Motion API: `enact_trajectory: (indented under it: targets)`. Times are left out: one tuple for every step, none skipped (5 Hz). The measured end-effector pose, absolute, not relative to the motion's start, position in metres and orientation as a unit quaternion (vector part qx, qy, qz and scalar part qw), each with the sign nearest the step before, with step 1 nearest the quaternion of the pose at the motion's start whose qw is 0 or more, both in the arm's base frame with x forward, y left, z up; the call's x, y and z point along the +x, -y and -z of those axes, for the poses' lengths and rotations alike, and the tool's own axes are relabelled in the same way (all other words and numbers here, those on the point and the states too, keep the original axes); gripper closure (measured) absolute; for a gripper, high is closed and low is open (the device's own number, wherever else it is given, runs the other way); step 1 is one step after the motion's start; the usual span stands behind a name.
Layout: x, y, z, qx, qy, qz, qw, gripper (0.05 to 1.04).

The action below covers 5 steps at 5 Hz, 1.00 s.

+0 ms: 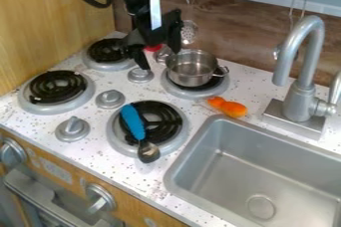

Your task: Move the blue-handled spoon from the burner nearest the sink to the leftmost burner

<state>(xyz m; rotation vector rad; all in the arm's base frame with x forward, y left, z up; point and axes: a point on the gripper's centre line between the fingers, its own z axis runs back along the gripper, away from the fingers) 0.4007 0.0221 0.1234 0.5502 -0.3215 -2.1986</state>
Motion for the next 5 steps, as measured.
enact_trajectory:
  targets:
    - [0.397,-0.022,-0.109,0.201,0.121,0.877,0.419,0.082]
    - [0.378,-0.026,-0.095,0.190,0.100,0.876,0.432,0.082]
    - [0.363,-0.029,-0.108,0.216,0.090,0.869,0.436,0.082]
    - [0.340,-0.029,-0.113,0.223,0.081,0.860,0.451,0.082]
    - [0.321,-0.031,-0.108,0.210,0.059,0.855,0.471,0.082]
